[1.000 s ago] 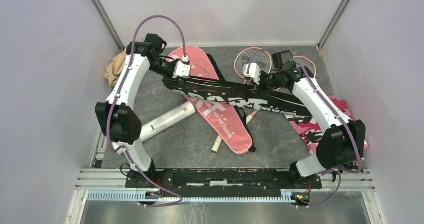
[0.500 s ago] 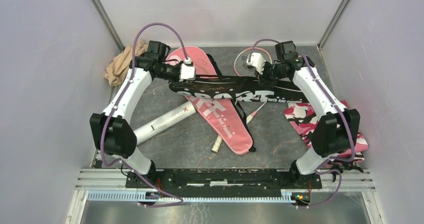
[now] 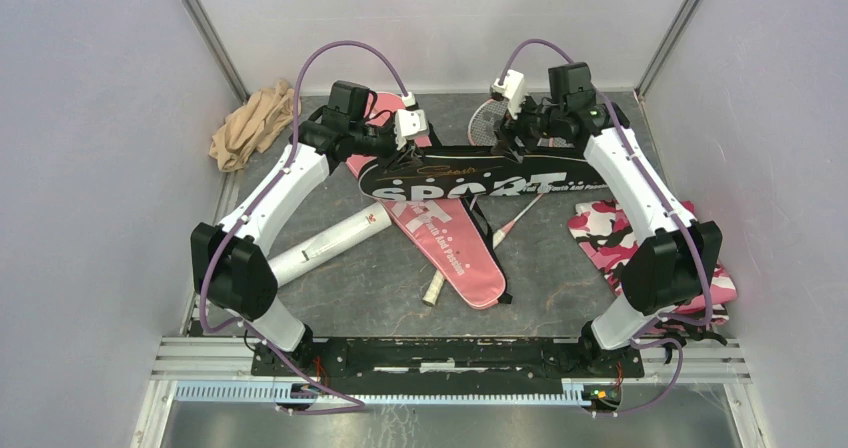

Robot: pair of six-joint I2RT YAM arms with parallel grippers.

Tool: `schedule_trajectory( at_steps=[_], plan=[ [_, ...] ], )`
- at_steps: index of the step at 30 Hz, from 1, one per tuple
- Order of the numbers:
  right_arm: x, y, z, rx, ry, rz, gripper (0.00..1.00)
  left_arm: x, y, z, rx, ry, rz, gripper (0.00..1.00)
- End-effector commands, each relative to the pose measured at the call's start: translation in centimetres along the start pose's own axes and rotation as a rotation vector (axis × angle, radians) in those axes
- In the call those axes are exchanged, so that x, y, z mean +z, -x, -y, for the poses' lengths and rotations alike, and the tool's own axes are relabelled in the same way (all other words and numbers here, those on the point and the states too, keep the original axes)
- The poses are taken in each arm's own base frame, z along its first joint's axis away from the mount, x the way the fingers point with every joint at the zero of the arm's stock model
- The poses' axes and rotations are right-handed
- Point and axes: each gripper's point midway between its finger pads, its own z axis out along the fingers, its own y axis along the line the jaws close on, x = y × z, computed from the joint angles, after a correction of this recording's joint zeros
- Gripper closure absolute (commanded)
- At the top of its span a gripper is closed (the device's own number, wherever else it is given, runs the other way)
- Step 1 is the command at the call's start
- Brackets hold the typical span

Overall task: Pack up the badminton gear
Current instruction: Adjust the racket bag at the center of the board.

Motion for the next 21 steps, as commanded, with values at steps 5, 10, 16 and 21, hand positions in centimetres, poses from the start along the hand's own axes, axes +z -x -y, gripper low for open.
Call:
schedule_trajectory(
  at_steps=[5, 10, 16, 21],
  plan=[
    [-0.1, 11.5, -5.9, 0.051, 0.138, 0.379, 0.34, -0.4, 3.2, 0.9, -0.106, 0.052, 0.085, 0.98],
    [1.3, 12.8, -7.8, 0.141, 0.22, 0.429, 0.4, -0.3, 3.0, 0.9, -0.102, 0.08, 0.087, 0.98],
    [3.0, 12.4, -9.7, 0.232, 0.294, 0.419, 0.44, -0.5, 3.1, 0.5, -0.103, 0.127, 0.102, 0.98],
    [3.8, 12.7, -11.0, 0.277, 0.316, 0.398, 0.44, -0.5, 2.8, 0.4, -0.099, 0.151, 0.093, 0.98]
  ],
)
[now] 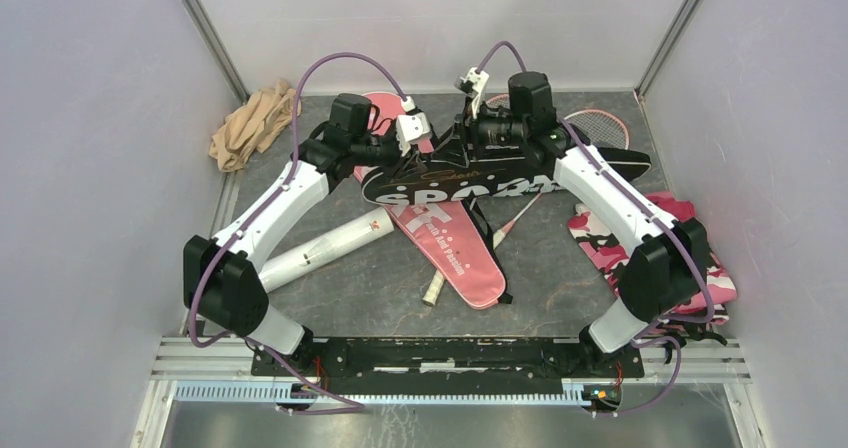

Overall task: Pack up the badminton gear
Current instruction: Adjust the racket bag at the center of the board.

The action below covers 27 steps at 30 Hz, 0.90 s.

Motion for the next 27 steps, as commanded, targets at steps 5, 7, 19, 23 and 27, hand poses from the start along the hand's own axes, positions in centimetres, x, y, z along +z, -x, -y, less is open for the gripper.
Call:
schedule_trajectory(
  at_steps=[5, 7, 19, 23, 27],
  plan=[
    [1.7, 0.1, -0.9, 0.037, -0.015, -0.001, 0.46, -0.8, 2.3, -1.0, 0.026, 0.081, 0.054, 0.98],
    [1.8, -0.2, -0.9, 0.034, -0.03, -0.013, 0.48, -0.9, 2.4, -1.1, 0.028, 0.085, 0.055, 0.98],
    [2.7, -1.7, -0.2, -0.027, -0.111, -0.084, 0.54, -1.0, 2.7, -0.9, 0.034, 0.085, 0.06, 0.98],
    [2.8, -2.0, 0.0, -0.028, -0.121, -0.094, 0.6, -1.0, 2.7, -0.7, 0.034, 0.079, 0.06, 0.98],
    [2.8, -1.9, -0.1, -0.03, -0.125, -0.094, 0.72, -1.0, 2.5, -0.6, 0.036, 0.077, 0.056, 0.98]
  ],
)
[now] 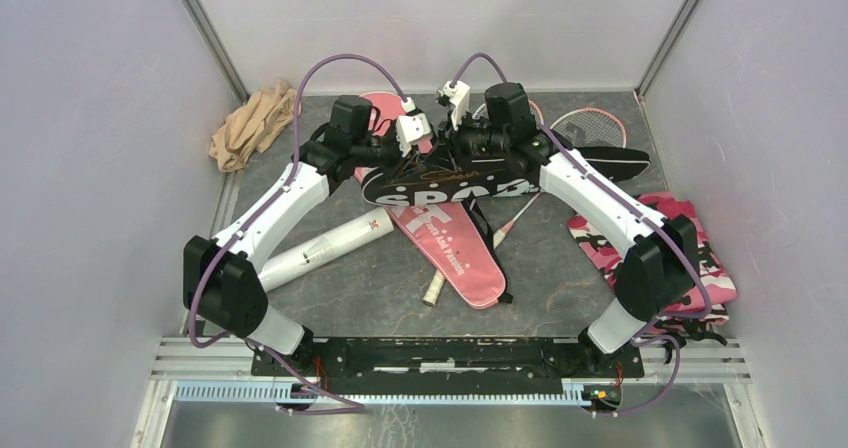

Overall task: Pack up the badminton gear
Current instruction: Adjust the racket bag at the center of the board, then zip the racket bag at the center of the board.

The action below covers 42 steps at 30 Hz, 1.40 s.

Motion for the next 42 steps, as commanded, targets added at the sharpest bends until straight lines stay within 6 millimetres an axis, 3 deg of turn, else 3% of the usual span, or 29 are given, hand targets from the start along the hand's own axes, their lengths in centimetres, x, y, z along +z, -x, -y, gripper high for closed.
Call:
schedule_trajectory(
  at_steps=[1, 9, 21, 42],
  plan=[
    [0.1, 0.6, 0.4, -0.023, -0.029, -0.002, 0.75, -1.1, 2.6, -0.3, 0.037, 0.044, 0.065, 0.98],
    [-0.6, 1.1, 0.1, -0.117, -0.01, -0.013, 1.0, -1.3, 1.2, -0.1, 0.14, 0.031, 0.017, 0.98],
    [-2.8, 0.2, 0.2, -0.342, 0.021, -0.05, 1.0, -1.9, -0.6, 0.3, 0.256, -0.024, -0.043, 0.98],
    [-7.8, -2.8, 4.0, -0.393, -0.019, -0.108, 1.0, -3.1, -1.3, -1.6, 0.348, -0.046, -0.05, 0.98]
  ],
)
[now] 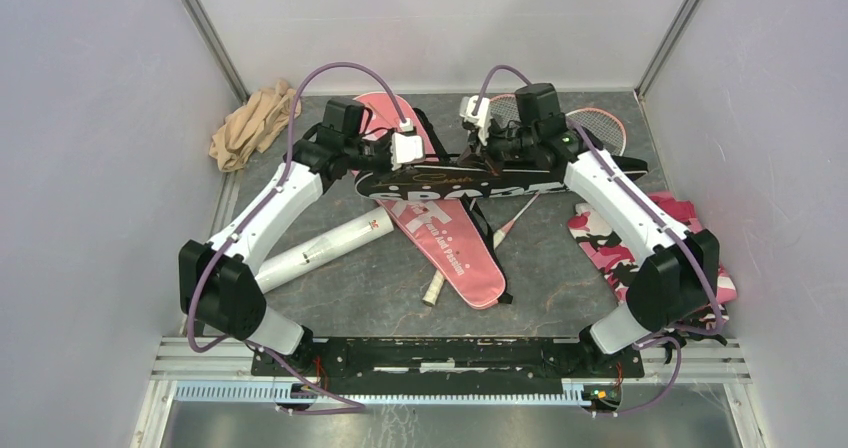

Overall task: Pack up the badminton gear
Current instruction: Zip the racket bag at the center of the board.

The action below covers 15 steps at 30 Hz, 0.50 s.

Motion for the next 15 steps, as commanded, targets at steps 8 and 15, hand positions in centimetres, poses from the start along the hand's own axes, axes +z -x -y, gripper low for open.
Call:
schedule_trajectory(
  at_steps=[8, 15],
  plan=[
    [-4.9, -3.5, 2.3, -0.078, -0.083, -0.108, 1.0, -2.2, -1.7, -1.6, 0.117, -0.025, -0.068, 0.98],
    [-7.1, -6.0, 3.4, -0.134, -0.15, -0.177, 1.0, -3.8, -3.1, -3.0, 0.127, -0.04, -0.075, 0.98]
  ],
)
